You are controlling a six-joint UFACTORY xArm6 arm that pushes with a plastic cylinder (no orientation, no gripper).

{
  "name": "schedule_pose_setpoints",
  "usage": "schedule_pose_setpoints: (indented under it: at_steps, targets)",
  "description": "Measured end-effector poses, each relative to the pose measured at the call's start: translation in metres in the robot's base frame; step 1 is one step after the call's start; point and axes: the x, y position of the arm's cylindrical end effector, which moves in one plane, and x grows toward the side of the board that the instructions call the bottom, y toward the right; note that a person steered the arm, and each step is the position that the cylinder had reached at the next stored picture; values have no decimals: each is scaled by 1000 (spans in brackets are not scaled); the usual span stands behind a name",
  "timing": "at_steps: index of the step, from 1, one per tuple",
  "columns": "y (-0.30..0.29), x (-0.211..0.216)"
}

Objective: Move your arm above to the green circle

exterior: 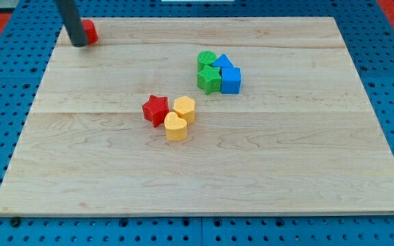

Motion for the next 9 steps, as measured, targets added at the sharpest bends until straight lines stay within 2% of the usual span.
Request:
schedule_pose_setpoints:
  at_steps: [2, 5, 8, 9]
  targets:
    - [35, 17]
    - [158, 30]
    - [171, 16]
    - [192, 16]
